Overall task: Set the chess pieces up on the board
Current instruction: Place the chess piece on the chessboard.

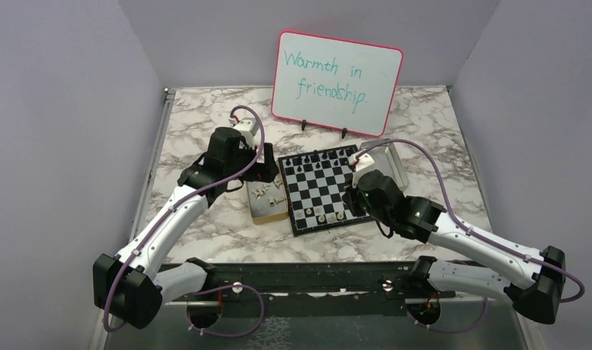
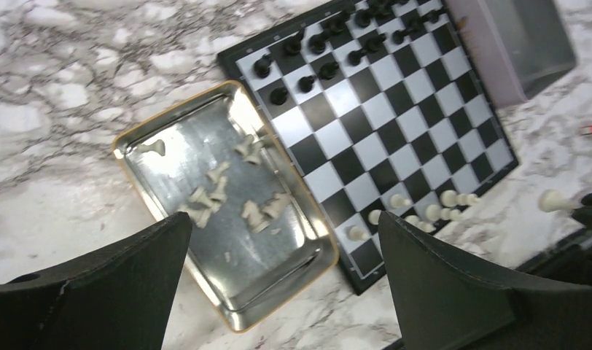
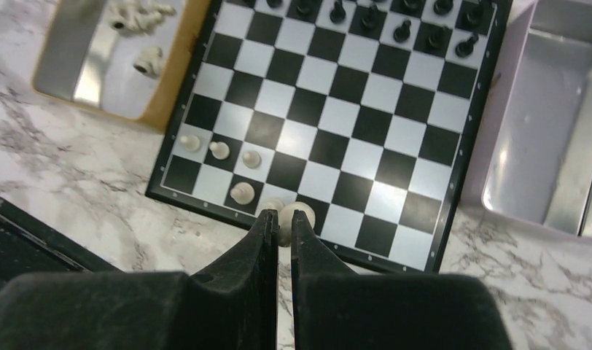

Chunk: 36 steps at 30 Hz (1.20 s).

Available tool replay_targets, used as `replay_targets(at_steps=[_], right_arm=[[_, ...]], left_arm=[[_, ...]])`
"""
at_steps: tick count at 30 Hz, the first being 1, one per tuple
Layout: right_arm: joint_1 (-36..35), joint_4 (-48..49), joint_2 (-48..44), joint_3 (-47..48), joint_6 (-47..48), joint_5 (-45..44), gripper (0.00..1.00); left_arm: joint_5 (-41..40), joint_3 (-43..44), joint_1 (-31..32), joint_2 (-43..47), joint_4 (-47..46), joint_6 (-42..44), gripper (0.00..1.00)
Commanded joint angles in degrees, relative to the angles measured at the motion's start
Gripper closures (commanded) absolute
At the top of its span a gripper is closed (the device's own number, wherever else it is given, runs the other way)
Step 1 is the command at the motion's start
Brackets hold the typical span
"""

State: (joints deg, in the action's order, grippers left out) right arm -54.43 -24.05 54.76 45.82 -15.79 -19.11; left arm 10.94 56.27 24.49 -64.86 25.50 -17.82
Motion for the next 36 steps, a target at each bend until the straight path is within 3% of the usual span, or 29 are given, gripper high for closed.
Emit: replay_targets(at_steps=[1,10,17,36], right_arm=[[1.9,-6.4,2.1,-0.6,-6.3,-4.0,0.99],[8.8,-1.0,1.8,-8.3,-9.5,0.3,0.99],[9.8,5.4,1.6,-13.7,-13.6,0.5,0.99],[9.9,9.0,7.9,-12.9,-15.2,2.4,0.99]], left_arm=[[-9.4,-4.2,0.0,1.8,0.3,6.3,0.01],[-11.6,-8.0,0.0,1.3,-2.3,9.3,0.01],[-13.3,-9.6,0.0,2.5,-3.0,10.1,0.01],[-13.6,-9.9,0.0,2.9,-3.2,10.0,0.01]])
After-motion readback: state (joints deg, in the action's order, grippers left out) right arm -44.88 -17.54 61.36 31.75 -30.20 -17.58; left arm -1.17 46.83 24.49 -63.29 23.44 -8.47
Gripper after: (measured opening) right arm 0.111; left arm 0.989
